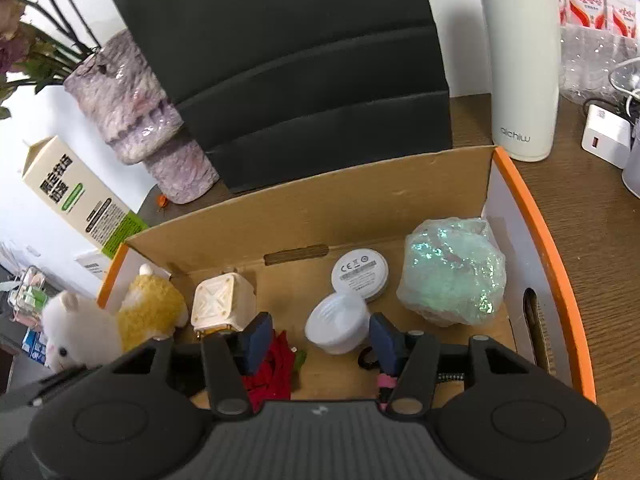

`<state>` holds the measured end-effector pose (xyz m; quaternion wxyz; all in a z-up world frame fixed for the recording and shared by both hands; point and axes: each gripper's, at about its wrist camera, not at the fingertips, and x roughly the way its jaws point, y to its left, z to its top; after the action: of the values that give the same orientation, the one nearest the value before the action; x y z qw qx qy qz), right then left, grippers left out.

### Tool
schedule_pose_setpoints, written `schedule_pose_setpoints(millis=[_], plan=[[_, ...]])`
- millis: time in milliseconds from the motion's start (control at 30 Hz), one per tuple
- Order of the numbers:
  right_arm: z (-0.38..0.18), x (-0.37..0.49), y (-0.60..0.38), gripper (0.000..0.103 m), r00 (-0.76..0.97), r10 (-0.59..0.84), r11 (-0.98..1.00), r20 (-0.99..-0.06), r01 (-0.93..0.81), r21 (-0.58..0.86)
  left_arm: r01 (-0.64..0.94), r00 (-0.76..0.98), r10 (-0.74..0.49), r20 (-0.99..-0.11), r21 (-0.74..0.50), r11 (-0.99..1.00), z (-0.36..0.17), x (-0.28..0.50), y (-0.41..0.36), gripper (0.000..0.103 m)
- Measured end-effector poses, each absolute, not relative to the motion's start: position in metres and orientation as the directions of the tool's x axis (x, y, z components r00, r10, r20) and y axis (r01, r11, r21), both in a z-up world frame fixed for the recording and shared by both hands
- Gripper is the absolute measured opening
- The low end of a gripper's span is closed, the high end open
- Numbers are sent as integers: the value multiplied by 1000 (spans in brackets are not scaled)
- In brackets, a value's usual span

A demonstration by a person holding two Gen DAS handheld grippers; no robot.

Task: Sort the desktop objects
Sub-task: 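Open both tools to release the lid and cap into the box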

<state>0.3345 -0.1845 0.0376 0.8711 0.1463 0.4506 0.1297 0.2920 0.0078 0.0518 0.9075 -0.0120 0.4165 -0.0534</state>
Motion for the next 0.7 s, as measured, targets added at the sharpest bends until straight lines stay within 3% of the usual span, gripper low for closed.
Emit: schedule_pose_setpoints(millis=[267,333,567,700], plan=[[74,291,-198,66,615,289,957,-733,-182,225,92,674,-125,-728,-85,992,74,265,15,70],[79,276,-201,72,618,295,955,-729,-205,212,113,679,-147,-719,-95,989,79,253,16,71],[90,205,-208,72,667,246,962,-704,-258,91,89,715,-109,-691,-65,994,95,194,24,81],[85,154,-213,80,701,260,955,-664,-289,69,115,758,-152,-635,-99,988,98,137,30,85]])
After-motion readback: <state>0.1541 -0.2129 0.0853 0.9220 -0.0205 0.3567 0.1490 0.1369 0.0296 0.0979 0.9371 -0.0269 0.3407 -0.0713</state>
